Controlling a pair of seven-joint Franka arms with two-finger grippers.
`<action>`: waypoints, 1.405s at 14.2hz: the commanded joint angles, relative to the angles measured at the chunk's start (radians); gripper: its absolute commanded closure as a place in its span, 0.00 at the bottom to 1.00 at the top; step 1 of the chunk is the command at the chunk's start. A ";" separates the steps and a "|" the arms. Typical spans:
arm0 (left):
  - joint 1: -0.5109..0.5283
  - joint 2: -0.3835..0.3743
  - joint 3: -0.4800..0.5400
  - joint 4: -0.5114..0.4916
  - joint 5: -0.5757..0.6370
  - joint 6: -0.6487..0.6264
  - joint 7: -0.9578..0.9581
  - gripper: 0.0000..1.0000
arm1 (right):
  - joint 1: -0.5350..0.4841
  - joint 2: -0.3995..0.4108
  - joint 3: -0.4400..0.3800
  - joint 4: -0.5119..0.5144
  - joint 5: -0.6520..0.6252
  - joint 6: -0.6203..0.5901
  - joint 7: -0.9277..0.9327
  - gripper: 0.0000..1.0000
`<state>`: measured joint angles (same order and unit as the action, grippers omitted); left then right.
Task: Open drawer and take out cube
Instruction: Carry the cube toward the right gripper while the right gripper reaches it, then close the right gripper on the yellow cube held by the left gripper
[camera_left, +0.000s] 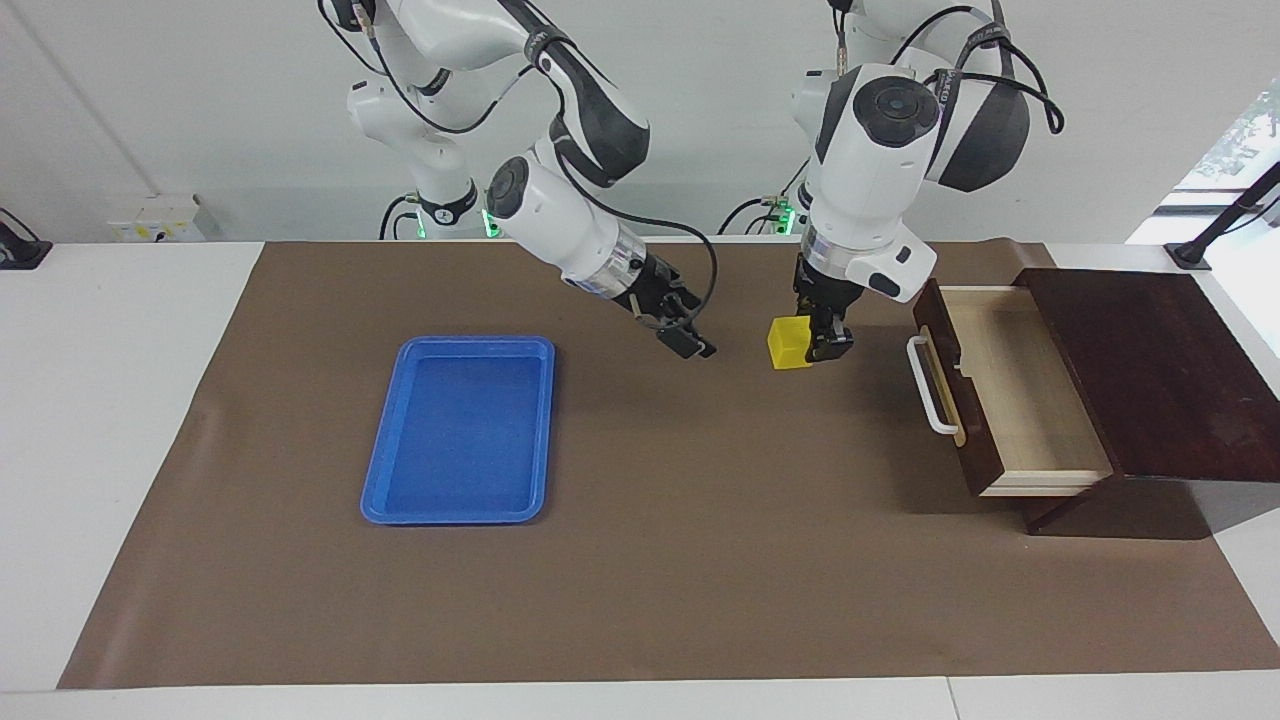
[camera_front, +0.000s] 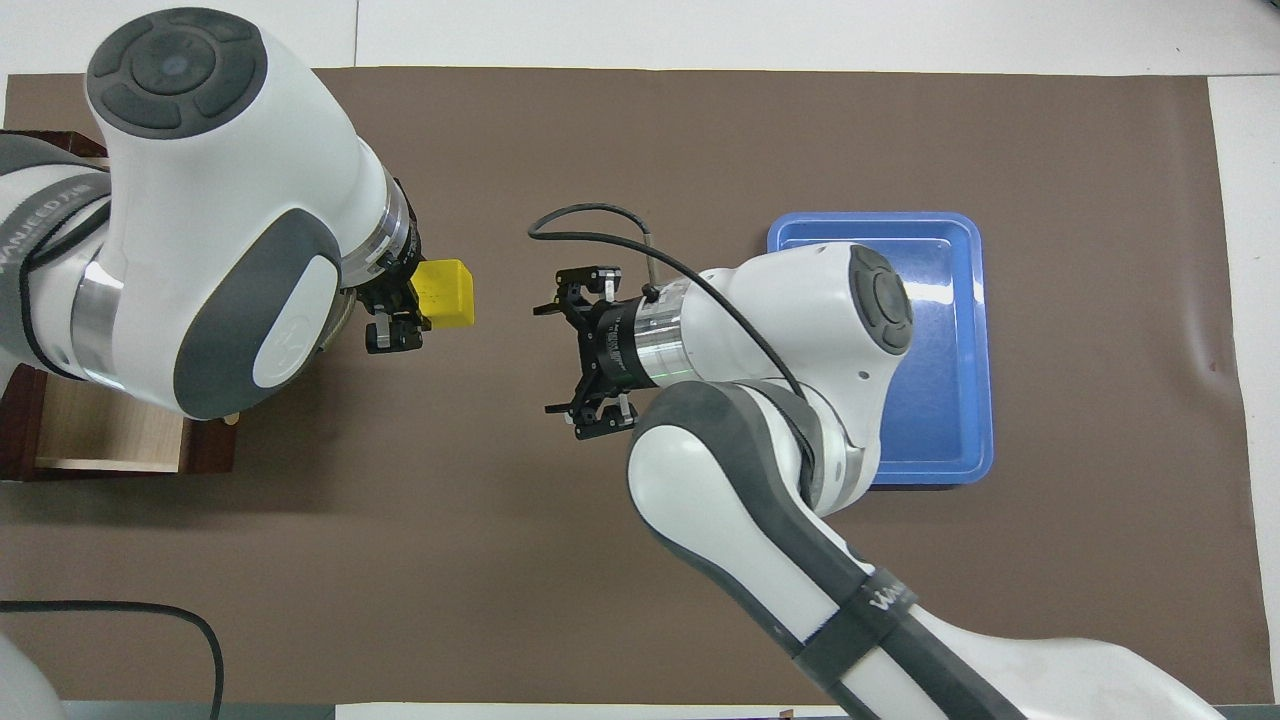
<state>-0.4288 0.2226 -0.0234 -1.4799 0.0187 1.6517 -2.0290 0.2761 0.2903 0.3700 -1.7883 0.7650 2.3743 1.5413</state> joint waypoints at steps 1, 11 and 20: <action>-0.015 0.018 0.014 0.036 -0.013 -0.024 -0.014 1.00 | 0.025 0.114 -0.005 0.137 -0.027 -0.010 0.052 0.00; -0.022 0.018 0.017 0.036 -0.017 -0.024 -0.017 1.00 | 0.052 0.213 -0.005 0.309 -0.052 -0.033 0.201 0.00; -0.025 0.017 0.016 0.036 -0.020 -0.026 -0.017 1.00 | 0.086 0.221 -0.003 0.342 -0.110 -0.038 0.275 0.00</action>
<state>-0.4391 0.2230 -0.0221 -1.4795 0.0132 1.6515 -2.0351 0.3507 0.4864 0.3633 -1.4953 0.6834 2.3535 1.7772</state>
